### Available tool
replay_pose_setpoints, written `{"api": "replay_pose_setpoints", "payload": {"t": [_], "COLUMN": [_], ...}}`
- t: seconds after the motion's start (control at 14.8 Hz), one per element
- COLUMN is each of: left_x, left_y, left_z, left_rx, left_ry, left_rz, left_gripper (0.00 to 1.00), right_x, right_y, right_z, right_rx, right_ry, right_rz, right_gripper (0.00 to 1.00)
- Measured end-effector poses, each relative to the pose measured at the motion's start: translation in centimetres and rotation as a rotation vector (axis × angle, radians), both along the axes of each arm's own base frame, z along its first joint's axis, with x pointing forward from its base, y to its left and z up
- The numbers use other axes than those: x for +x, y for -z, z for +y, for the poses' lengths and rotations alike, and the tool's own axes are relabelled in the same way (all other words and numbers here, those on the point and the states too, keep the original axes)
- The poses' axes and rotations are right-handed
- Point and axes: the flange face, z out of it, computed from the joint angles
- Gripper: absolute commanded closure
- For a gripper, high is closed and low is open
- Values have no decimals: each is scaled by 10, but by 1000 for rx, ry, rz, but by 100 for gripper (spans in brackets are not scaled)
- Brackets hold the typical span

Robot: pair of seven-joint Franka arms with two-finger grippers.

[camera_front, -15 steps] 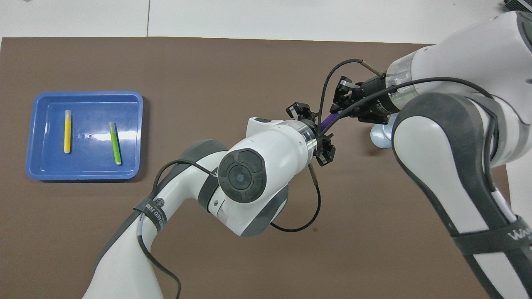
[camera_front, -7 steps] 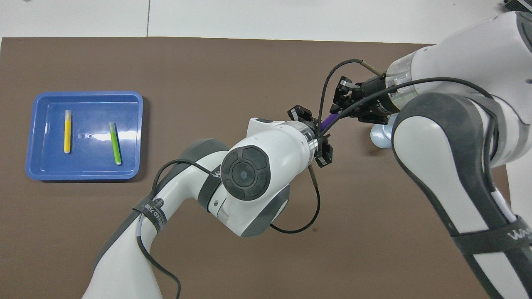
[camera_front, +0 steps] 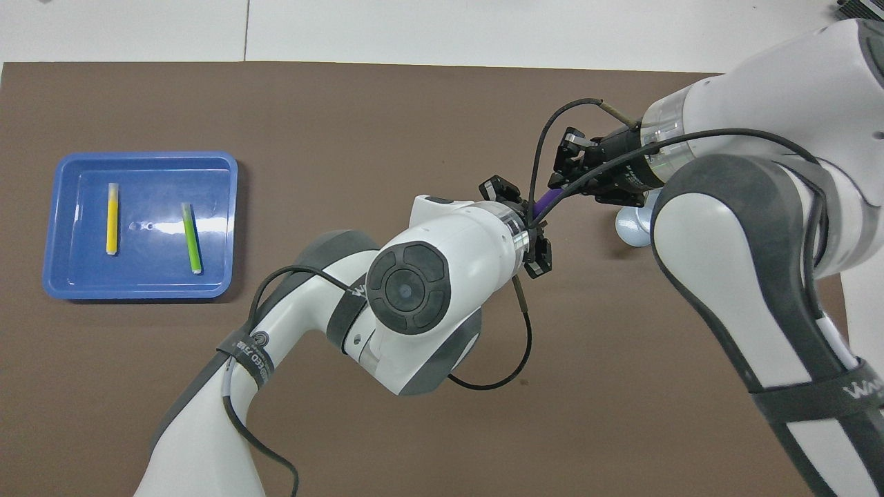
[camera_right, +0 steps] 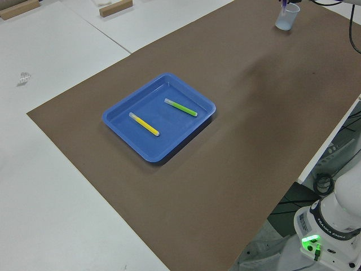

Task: Right arm passes pens to left for tray arrangement
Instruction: 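Grasp the purple pen with the left gripper beside the right gripper, then open the right gripper and carry the purple pen toward the tray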

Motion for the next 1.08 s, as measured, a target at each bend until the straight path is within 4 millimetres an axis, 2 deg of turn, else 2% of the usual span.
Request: {"api": "replay_pose_setpoints", "payload": {"t": [0.07, 0.13, 0.47, 0.54, 0.61, 0.81, 0.88, 1.01, 1.08], "left_x": [3, 3, 4, 4, 4, 5, 4, 1, 0], "left_y": [1, 0, 0, 0, 0, -1, -2, -5, -6], "left_z": [3, 3, 4, 4, 4, 5, 5, 3, 3], "left_rx": [2, 2, 3, 4, 7, 37, 44, 50, 56], "left_ry": [-6, -7, -7, -5, -1, 39, 52, 71, 85], "left_rz": [-1, -2, -3, -4, -6, -21, -25, -30, -36], "left_gripper": [98, 100, 100, 100, 100, 100, 100, 100, 100], "right_x": [0, 0, 0, 0, 0, -1, -1, 0, 0], "right_y": [-1, -1, -1, -1, -1, 1, 2, 1, 1], "right_z": [0, 0, 0, 0, 0, 0, -1, -2, -1], "right_rx": [5, 6, 7, 7, 7, 6, 6, 6, 6], "right_ry": [1, 2, 2, 2, 2, 3, 4, 6, 7], "right_rz": [2, -1, 0, 0, 0, 5, 5, 1, -1], "right_gripper": [99, 99, 98, 91, 75, 69, 60, 12, 0]}}
